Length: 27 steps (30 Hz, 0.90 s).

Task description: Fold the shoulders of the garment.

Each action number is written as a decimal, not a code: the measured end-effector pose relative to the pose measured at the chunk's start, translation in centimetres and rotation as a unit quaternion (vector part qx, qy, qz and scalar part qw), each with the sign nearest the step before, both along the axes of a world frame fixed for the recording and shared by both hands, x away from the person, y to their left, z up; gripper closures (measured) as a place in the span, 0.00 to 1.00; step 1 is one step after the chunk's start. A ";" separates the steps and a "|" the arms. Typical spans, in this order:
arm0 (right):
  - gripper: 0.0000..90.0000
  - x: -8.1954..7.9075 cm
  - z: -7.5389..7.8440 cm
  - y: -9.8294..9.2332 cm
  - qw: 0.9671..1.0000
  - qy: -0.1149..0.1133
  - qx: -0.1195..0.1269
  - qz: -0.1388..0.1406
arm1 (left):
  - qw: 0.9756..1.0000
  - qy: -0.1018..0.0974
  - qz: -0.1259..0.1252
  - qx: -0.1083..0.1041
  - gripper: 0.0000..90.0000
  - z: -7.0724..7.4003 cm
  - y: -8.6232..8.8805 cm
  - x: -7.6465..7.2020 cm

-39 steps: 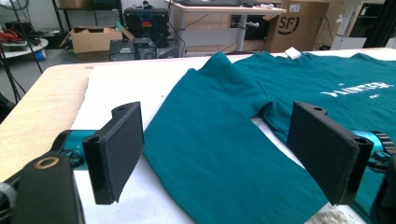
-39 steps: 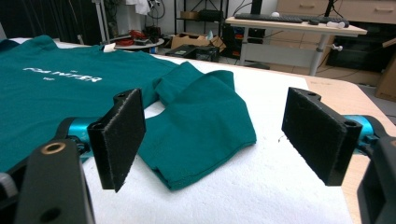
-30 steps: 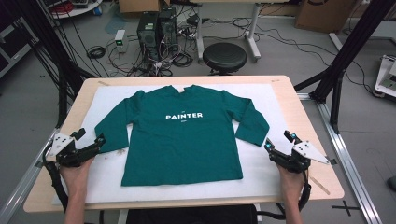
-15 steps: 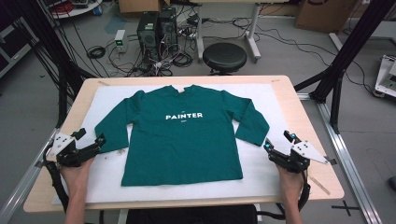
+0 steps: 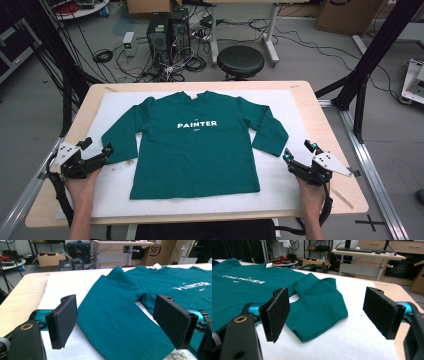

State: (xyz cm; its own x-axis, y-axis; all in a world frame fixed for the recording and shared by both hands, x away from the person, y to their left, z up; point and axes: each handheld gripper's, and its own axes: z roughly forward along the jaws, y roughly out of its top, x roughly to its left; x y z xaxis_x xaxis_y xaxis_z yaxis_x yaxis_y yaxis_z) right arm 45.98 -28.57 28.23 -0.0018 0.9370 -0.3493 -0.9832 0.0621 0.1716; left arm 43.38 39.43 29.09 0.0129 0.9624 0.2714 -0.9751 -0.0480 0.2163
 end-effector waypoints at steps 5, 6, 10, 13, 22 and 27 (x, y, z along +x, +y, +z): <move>0.24 0.0 0.0 0.0 1.000 -0.001 0.001 -0.003 | 1.000 0.000 -0.002 0.001 0.22 0.0 0.0 0.0; 0.24 0.0 0.0 0.0 1.000 -0.001 0.001 -0.003 | 1.000 0.000 -0.002 0.001 0.22 0.0 0.0 0.0; 0.24 0.0 0.1 0.1 1.000 0.000 0.001 -0.007 | 1.000 0.001 -0.003 0.000 0.22 0.0 0.0 0.0; 0.24 0.0 0.0 0.1 1.000 -0.003 0.002 -0.009 | 1.000 0.001 0.000 0.002 0.22 0.0 -0.1 0.0; 0.24 0.0 0.1 0.1 1.000 0.002 0.004 -0.004 | 1.000 0.002 0.006 0.011 0.27 0.1 -0.1 0.0; 0.24 0.0 0.1 0.0 1.000 0.001 0.003 -0.003 | 1.000 0.005 0.017 0.020 0.27 0.1 -0.3 0.0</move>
State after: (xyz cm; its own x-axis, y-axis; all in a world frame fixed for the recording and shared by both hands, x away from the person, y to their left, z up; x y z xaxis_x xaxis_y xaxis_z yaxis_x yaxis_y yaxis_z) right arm 45.96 -28.56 28.33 0.0028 0.9394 -0.3429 -0.9825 0.0664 0.1738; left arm 43.34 39.13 29.22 -0.0176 0.9505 0.3104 -0.9706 -0.0908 0.2231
